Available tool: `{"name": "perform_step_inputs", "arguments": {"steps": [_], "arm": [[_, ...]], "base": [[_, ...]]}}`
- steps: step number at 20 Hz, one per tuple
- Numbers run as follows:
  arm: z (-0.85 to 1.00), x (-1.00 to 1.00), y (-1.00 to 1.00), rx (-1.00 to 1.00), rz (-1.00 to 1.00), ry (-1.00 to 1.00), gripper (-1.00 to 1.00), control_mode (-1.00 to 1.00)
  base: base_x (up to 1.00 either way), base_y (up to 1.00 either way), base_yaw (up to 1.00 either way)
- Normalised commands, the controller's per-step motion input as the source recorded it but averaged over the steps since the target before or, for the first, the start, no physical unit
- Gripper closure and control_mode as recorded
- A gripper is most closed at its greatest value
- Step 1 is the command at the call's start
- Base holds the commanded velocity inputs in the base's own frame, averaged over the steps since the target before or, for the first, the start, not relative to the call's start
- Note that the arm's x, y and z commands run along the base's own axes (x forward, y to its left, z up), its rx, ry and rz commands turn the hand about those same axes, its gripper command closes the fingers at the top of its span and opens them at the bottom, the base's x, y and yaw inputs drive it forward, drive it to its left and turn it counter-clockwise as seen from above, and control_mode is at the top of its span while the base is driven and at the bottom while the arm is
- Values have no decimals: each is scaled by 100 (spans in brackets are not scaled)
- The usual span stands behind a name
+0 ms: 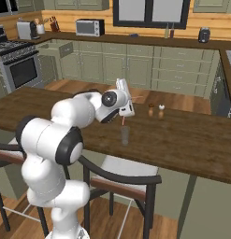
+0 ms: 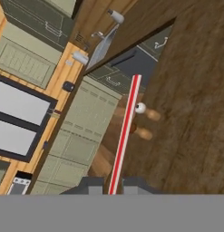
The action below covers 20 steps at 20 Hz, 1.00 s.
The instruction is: Take a straw from the drawer in front and place it inside the glass cup on the dining counter.
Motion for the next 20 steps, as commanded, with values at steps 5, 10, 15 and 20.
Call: {"name": "perform_step_inputs", "arguments": {"steps": [5,10,15,20], "arm": [[-36,9,0,0,0,0,100,-100],[-32,4,0,0,0,0,100,-100],[-23,11,-1,0,0,0,100,-100],[-22,9,-13,0,0,0,100,-100]], "base": [[0,0,0],[0,0,0],[0,0,0],[0,0,0]]}}
